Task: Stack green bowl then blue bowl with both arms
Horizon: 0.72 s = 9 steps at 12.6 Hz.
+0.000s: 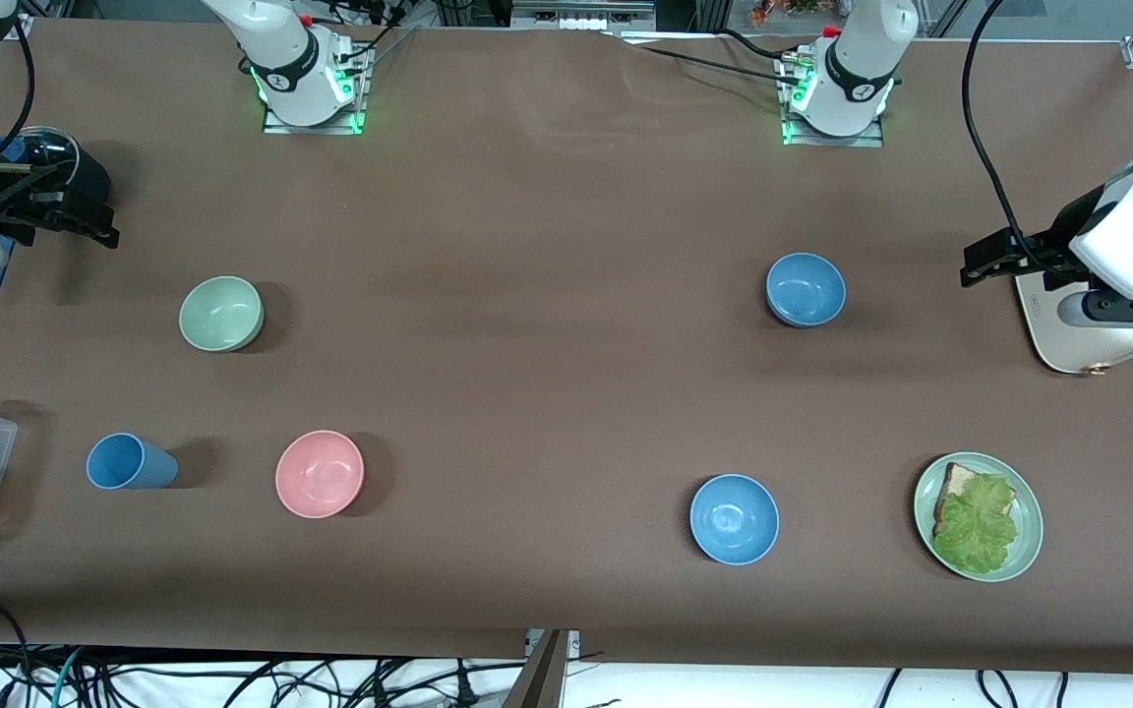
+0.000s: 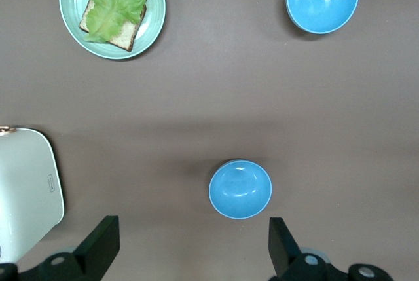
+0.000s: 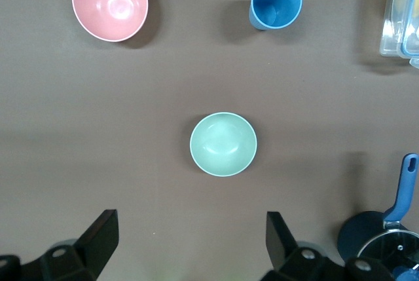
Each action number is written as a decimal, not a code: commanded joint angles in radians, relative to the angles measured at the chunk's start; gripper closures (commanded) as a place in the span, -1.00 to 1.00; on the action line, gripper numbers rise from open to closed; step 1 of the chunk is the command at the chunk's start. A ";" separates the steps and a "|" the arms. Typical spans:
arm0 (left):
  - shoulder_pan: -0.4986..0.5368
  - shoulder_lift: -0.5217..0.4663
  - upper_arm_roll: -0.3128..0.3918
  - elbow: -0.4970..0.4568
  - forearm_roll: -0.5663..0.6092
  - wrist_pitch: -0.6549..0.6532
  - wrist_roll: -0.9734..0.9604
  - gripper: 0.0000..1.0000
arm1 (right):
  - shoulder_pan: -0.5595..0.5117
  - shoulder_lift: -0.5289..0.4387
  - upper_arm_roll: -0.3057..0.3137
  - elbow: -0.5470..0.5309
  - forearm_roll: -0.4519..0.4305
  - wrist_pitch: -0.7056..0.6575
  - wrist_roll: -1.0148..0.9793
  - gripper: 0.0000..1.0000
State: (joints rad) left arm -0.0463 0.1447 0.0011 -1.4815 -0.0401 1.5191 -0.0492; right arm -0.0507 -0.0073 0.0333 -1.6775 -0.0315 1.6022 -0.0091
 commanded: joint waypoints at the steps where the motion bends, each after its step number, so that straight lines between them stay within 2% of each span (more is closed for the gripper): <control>1: -0.004 0.023 0.003 0.043 0.009 -0.019 0.025 -1.00 | 0.009 -0.007 -0.010 -0.005 -0.005 -0.001 -0.003 -0.98; 7: -0.004 0.026 0.003 0.052 0.009 -0.019 0.025 -1.00 | 0.000 0.010 -0.033 -0.005 -0.010 -0.024 -0.006 -0.98; 9: 0.005 0.032 0.005 0.055 0.009 -0.019 0.026 -1.00 | 0.000 0.024 -0.064 -0.005 -0.015 -0.013 -0.006 -0.98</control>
State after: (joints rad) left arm -0.0460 0.1532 0.0021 -1.4694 -0.0401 1.5191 -0.0492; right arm -0.0515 0.0138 -0.0091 -1.6790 -0.0329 1.5882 -0.0098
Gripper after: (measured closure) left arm 0.000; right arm 0.004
